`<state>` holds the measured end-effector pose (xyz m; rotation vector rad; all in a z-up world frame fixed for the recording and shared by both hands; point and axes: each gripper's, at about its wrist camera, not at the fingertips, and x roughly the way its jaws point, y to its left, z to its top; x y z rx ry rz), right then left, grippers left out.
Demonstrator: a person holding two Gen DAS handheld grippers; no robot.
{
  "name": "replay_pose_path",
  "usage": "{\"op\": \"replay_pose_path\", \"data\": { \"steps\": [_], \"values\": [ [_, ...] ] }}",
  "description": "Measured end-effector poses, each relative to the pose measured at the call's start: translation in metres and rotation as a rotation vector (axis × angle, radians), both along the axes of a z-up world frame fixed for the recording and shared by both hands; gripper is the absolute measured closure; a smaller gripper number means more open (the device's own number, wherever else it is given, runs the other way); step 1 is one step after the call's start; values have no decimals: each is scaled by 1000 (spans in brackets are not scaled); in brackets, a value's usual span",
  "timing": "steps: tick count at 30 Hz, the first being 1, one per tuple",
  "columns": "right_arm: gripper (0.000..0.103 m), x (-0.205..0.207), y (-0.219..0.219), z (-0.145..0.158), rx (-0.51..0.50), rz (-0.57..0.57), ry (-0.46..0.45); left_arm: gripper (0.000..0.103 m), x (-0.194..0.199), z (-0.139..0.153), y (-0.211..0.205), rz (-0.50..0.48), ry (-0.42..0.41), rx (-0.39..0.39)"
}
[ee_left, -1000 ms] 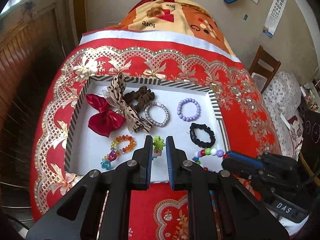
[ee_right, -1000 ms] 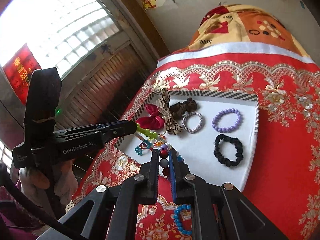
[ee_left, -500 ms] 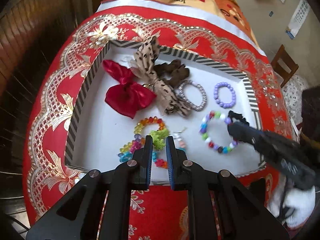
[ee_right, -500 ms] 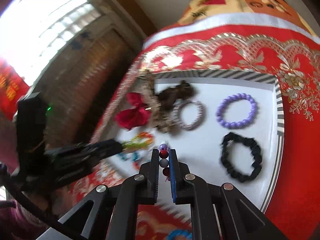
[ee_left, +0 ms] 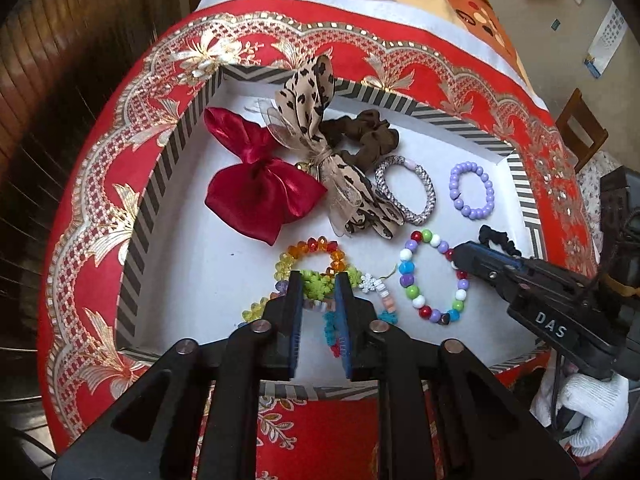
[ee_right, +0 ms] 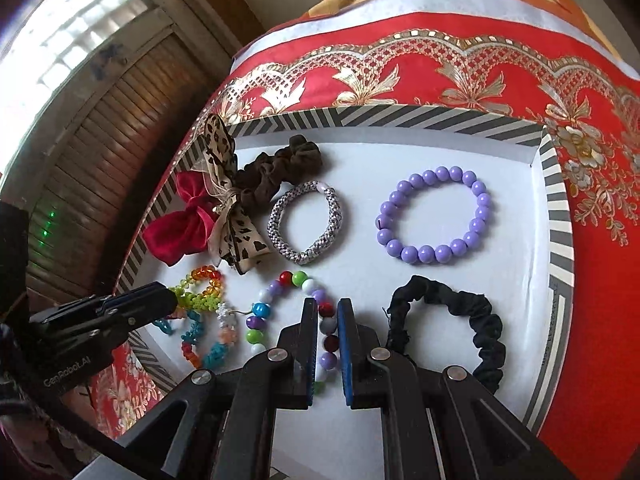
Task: Organize jewelry
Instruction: 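Lower both held bracelets into the white tray and open both tools, then withdraw both tools toward the blue bead bracelet and black scrunchie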
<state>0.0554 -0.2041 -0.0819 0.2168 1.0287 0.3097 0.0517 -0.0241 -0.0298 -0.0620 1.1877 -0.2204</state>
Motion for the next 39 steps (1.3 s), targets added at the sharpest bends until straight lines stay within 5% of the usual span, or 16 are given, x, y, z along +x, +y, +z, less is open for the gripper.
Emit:
{"op": "replay_pose_path", "data": {
  "steps": [3,6,39],
  "values": [
    [92,-2,2,3,-20,4,-8,68,-1,-1,-1,1,-7,-9],
    [73,-9,4,9,-24,9,-24,61,-4,1,-2,6,-21,-9],
    [62,-122,-6,50,-76,-78,-129,60,-90,34,-6,50,-159,136]
  ]
}}
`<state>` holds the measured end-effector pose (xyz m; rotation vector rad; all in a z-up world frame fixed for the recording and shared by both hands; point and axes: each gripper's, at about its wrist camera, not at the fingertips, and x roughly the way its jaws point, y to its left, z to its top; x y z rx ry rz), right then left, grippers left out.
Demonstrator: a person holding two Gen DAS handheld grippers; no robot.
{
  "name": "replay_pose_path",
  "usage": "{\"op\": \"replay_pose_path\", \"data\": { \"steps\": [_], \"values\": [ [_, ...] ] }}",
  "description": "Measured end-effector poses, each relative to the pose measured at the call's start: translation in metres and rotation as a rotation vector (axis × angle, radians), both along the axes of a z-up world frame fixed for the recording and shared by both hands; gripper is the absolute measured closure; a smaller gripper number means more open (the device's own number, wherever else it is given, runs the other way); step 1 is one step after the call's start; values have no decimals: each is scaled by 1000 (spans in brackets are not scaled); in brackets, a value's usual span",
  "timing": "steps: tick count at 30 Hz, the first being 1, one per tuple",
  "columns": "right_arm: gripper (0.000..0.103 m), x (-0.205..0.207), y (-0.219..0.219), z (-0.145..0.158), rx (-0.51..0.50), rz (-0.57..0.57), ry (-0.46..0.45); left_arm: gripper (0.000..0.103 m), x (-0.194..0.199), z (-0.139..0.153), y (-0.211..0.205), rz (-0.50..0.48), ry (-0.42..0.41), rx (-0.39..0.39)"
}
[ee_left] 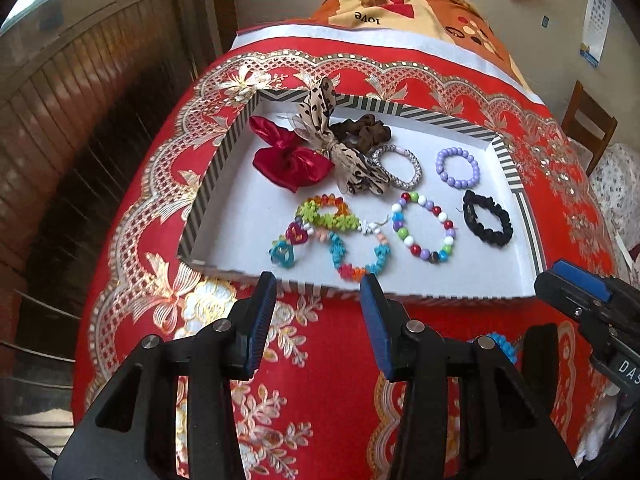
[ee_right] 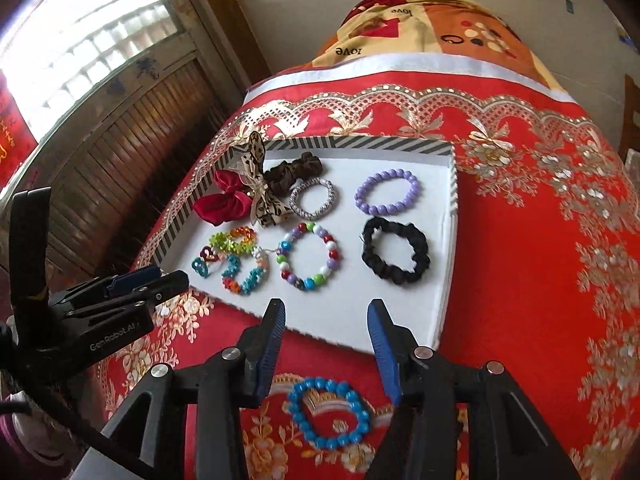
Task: Organize jewelry
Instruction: 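Withdraw both tools toward the blue bead bracelet and black scrunchie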
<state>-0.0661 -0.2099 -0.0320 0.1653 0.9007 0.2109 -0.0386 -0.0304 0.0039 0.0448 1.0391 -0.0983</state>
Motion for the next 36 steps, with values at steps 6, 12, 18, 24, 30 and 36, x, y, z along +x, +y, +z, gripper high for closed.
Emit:
{"op": "replay_pose_path", "data": {
  "steps": [6,12,18,24,30,36],
  "values": [
    [62,-20,-2,3,-26,-2,-15,60,-19,2,-2,0,-7,9],
    [61,-46,-11,7,-70,-24,-41,60,-41,6,0,0,-17,-5],
    [61,-80,-33,1,-85,-52,-42,60,-70,5,-2,-11,-13,-16],
    [61,-107,-47,-18,-84,-85,3,60,-95,-8,-10,-18,30,-30],
    [59,-113,-52,-36,-50,-100,54,60,-106,-14,-28,-48,50,-24],
    [52,-110,-45,-41,-25,-91,58,60,-110,-15,-37,-58,56,-19]
  ]
}}
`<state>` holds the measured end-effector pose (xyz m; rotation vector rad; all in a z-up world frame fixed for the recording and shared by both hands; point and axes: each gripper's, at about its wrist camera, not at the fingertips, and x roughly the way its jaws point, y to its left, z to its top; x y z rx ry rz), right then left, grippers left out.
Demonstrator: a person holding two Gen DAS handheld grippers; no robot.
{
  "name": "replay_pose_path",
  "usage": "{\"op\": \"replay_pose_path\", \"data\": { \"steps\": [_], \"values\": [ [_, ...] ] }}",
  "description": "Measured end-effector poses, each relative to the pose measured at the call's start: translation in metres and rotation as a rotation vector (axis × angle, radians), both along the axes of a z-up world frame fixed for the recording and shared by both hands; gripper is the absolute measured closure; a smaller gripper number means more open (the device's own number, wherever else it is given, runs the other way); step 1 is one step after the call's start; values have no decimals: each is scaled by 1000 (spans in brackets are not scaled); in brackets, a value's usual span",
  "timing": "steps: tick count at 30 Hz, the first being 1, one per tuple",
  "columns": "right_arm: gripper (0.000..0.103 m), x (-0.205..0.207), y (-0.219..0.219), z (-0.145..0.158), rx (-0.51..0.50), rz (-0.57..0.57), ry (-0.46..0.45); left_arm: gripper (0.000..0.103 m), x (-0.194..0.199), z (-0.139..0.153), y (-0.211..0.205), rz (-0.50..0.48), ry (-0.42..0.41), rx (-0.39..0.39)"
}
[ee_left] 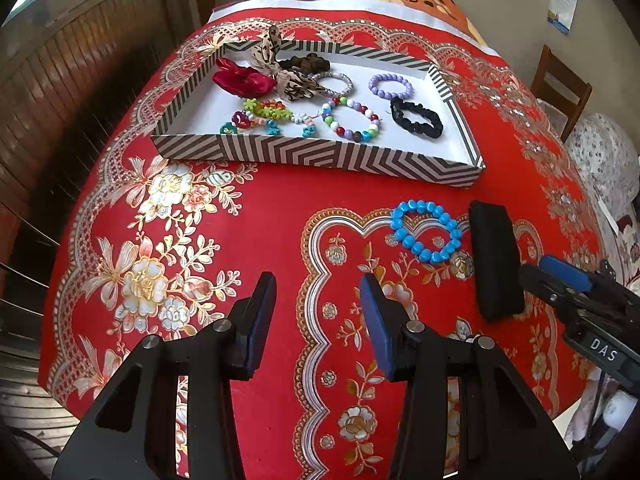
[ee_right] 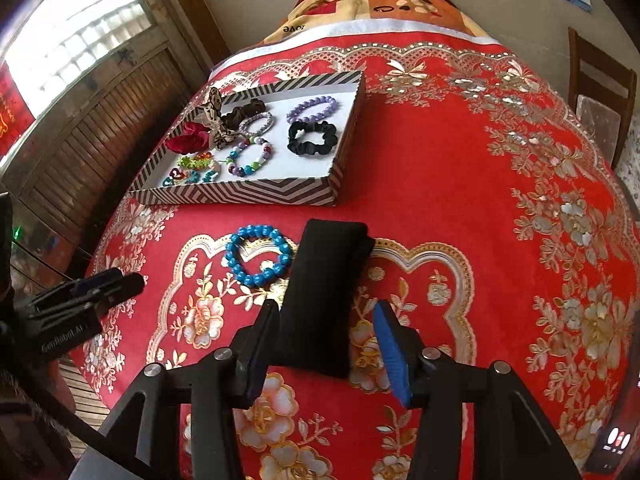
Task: Organize jewelry
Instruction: 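Withdraw both tools toward the blue bead bracelet and black scrunchie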
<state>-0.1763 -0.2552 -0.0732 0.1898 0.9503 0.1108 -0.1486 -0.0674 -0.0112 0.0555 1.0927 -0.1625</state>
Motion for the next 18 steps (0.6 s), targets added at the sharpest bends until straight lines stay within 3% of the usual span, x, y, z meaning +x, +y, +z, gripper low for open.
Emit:
{"op": "replay_pose_path", "data": {
  "steps": [7,14,18],
  "values": [
    [51,19,10,-9,-1,18,19,60,3,-2,0,4,7,8],
    [51,37,17,-25,-77,27,59,60,12,-7,1,-1,27,4],
    [60,37,5,-28,-92,14,64,60,21,-12,0,-7,55,-19]
  ]
}}
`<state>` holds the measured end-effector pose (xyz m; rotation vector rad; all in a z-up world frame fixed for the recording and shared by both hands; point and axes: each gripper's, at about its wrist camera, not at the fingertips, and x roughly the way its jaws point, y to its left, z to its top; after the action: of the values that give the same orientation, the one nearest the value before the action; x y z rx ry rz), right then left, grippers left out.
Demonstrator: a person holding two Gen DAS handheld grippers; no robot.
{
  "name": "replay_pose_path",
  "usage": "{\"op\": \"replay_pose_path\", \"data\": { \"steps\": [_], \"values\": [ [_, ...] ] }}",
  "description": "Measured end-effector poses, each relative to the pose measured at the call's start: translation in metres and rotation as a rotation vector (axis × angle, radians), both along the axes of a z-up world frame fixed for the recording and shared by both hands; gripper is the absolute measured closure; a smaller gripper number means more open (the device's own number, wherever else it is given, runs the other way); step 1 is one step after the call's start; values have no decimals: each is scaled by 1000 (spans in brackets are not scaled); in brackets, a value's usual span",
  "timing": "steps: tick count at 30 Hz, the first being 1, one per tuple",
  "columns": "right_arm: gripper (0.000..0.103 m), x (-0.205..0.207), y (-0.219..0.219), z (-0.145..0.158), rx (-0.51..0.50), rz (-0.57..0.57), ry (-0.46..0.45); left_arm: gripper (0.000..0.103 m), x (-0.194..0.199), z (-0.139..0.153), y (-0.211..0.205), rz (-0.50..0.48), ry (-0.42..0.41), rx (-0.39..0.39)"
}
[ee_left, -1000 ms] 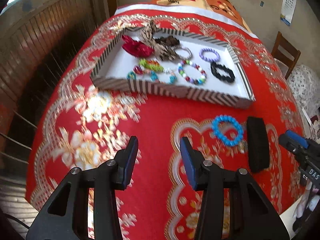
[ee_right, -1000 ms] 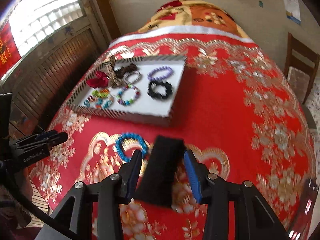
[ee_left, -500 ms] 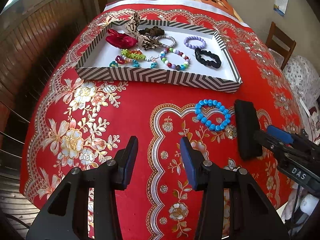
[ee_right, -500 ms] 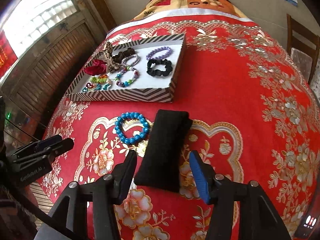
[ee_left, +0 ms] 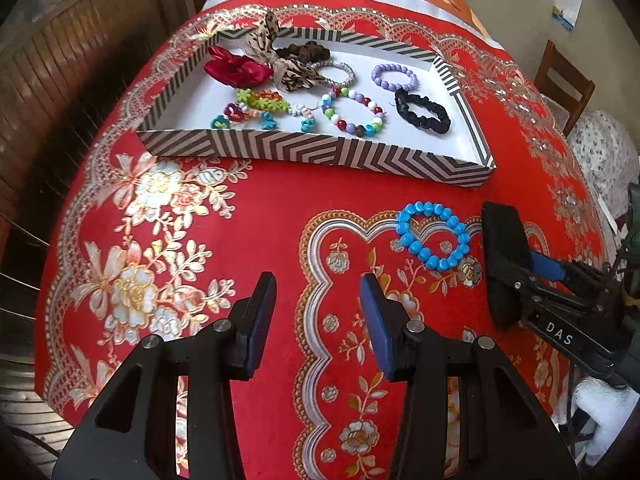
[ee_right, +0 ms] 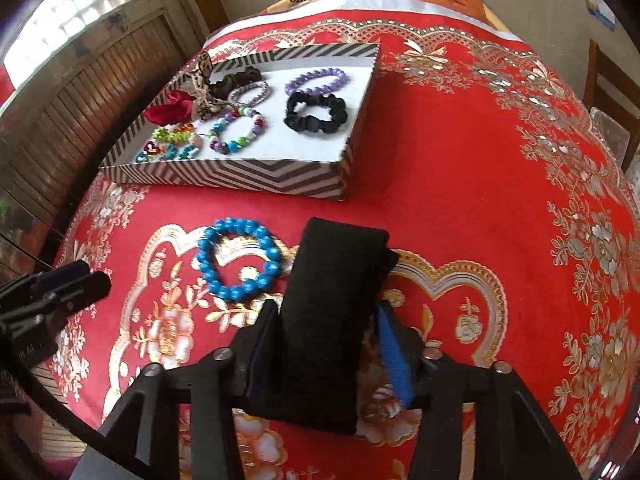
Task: Organize jewelry
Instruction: 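Withdraw both tools toward the blue bead bracelet and black scrunchie, then grasp the blue bead bracelet with the left tool while the right tool grasps the black scrunchie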
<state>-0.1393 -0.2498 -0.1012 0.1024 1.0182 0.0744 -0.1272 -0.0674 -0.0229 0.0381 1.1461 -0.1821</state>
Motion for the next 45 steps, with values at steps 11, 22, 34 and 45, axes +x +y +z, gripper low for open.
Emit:
{"op": "replay_pose_path", "data": {
  "steps": [11,22,34,45],
  "values": [
    [60,3,-16,0,51,-46,0,59,41,-9,-40,-110,31,-61],
    [62,12,-12,-1,10,-43,-29,66,57,-31,-68,-217,81,-58],
    [86,2,-13,17,49,-10,-73,96,52,-13,-50,-209,71,-106],
    [87,-14,-7,41,81,40,-137,96,37,27,-29,-149,-25,-97]
  ]
}}
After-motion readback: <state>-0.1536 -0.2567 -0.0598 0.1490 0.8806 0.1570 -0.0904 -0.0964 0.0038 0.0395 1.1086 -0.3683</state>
